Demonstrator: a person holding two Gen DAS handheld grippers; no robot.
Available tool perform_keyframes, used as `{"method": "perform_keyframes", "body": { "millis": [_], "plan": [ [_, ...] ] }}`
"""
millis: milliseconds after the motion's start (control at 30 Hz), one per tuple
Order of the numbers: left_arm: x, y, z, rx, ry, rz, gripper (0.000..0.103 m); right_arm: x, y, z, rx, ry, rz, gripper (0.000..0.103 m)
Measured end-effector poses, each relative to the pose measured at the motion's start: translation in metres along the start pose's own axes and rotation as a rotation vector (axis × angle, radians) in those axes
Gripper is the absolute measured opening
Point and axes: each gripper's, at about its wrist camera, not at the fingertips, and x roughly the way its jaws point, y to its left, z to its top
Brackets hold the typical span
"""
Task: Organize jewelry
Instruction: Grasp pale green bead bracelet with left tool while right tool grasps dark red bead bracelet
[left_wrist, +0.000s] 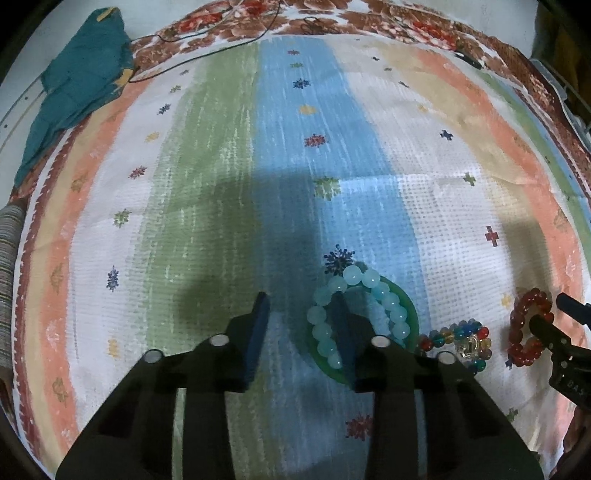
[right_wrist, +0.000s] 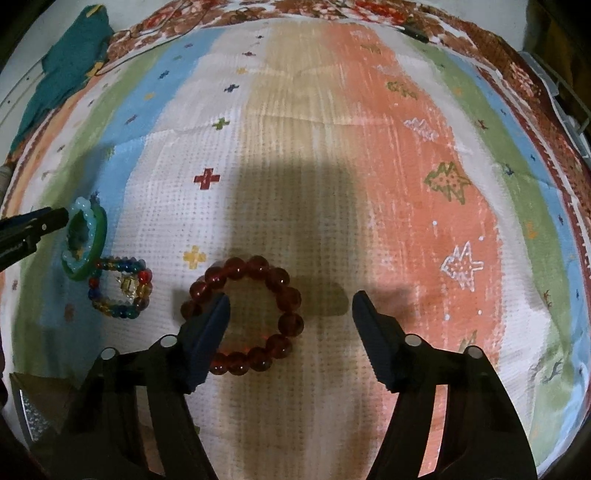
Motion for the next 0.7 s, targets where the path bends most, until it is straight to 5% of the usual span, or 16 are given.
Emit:
{"method": "perform_keyframes", "body": {
  "millis": [133, 233, 433, 700],
  "plan": [
    [0.006, -0.002, 0.002, 0.012, 0.004, -0.008, 0.027, 0.005, -0.001, -0.002, 0.004, 0.008, 0.009, 0.058],
    [0.01, -0.003, 0.003, 0.021, 0.014, -0.018, 0.013, 0.004, 0.0, -0.002, -0.003, -0.001, 0.01, 0.046],
    [0.01, -0.005, 0.002, 0.031, 0.007, -0.005, 0.011, 0.004, 0.003, -0.002, -0.023, -0.004, 0.02, 0.018],
    [-0.001, -0.002, 0.002, 0.015, -0.004, -0.001, 0.011, -0.003, 0.005, 0.0, -0.039, -0.031, 0.014, 0.014]
  ]
}}
